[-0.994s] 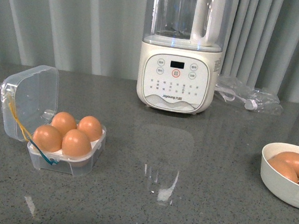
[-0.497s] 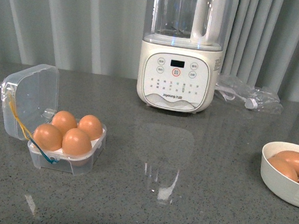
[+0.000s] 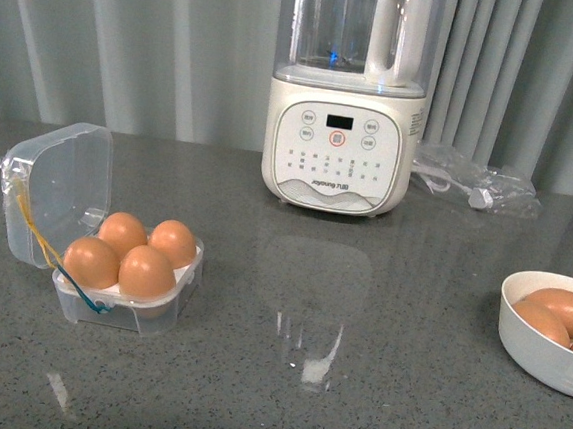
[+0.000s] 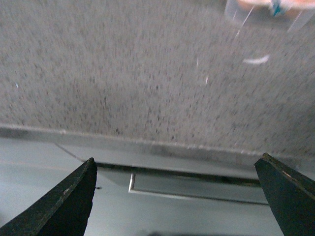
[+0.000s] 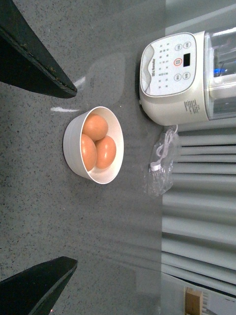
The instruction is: Put egg into box
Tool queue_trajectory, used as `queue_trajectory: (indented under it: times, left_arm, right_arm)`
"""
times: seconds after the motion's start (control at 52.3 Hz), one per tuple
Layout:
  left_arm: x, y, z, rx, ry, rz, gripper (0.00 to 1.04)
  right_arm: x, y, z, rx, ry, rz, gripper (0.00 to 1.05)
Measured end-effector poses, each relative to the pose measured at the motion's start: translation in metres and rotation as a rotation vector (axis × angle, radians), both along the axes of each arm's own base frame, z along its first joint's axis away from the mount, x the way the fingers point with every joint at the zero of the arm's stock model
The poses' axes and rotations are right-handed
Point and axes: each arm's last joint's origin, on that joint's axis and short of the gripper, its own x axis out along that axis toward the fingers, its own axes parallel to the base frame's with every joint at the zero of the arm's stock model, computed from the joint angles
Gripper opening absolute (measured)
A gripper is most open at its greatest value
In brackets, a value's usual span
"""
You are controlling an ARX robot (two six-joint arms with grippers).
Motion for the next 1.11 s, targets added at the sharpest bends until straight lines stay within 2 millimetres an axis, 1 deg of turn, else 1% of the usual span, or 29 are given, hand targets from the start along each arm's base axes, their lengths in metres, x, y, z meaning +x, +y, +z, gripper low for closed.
queue_trajectory:
  times: [0.038, 0.153, 0.21, 0.268, 0.325, 0.363, 0.382, 0.401, 0.497, 0.611, 0.726, 0.879, 0.975, 1.108]
  left_arm:
    - [0.001, 0.000, 0.010, -0.008, -0.043, -0.005, 0.98]
    - [0.009, 0.001, 0.020, -0.014, -0.096, -0.010, 0.98]
    - [0.020, 0.003, 0.026, -0.022, -0.115, -0.010, 0.98]
    - [0.038, 0.004, 0.040, -0.025, -0.160, -0.008, 0.98]
    - [0.062, 0.005, 0.058, -0.016, -0.217, -0.014, 0.98]
    - [0.075, 0.006, 0.065, -0.006, -0.238, -0.027, 0.98]
    - [0.084, 0.007, 0.069, 0.004, -0.248, -0.028, 0.98]
    - [0.088, 0.007, 0.071, 0.012, -0.251, -0.028, 0.98]
    - [0.122, 0.015, 0.080, 0.063, -0.262, -0.013, 0.98]
    - [0.153, 0.027, 0.083, 0.145, -0.255, 0.022, 0.98]
    - [0.176, 0.040, 0.080, 0.211, -0.230, 0.039, 0.98]
    - [0.198, 0.057, 0.073, 0.267, -0.193, 0.065, 0.98]
    - [0.211, 0.063, 0.069, 0.302, -0.184, 0.081, 0.98]
    - [0.224, 0.061, 0.069, 0.295, -0.167, 0.060, 0.98]
  right_arm:
    - [0.000, 0.000, 0.000, 0.000, 0.000, 0.000, 0.97]
    - [0.000, 0.000, 0.000, 0.000, 0.000, 0.000, 0.97]
    - [0.000, 0.000, 0.000, 0.000, 0.000, 0.000, 0.97]
    - [0.000, 0.000, 0.000, 0.000, 0.000, 0.000, 0.97]
    - [0.000, 0.000, 0.000, 0.000, 0.000, 0.000, 0.97]
    - [0.000, 0.000, 0.000, 0.000, 0.000, 0.000, 0.97]
    - [0.000, 0.000, 0.000, 0.000, 0.000, 0.000, 0.97]
    - [0.000, 0.000, 0.000, 0.000, 0.000, 0.000, 0.97]
    - [0.000, 0.000, 0.000, 0.000, 0.000, 0.000, 0.97]
    - [0.000, 0.000, 0.000, 0.000, 0.000, 0.000, 0.97]
    - [0.000, 0.000, 0.000, 0.000, 0.000, 0.000, 0.97]
    - [0.000, 0.000, 0.000, 0.000, 0.000, 0.000, 0.97]
    - [0.000, 0.000, 0.000, 0.000, 0.000, 0.000, 0.97]
    - [0.000, 0.000, 0.000, 0.000, 0.000, 0.000, 0.97]
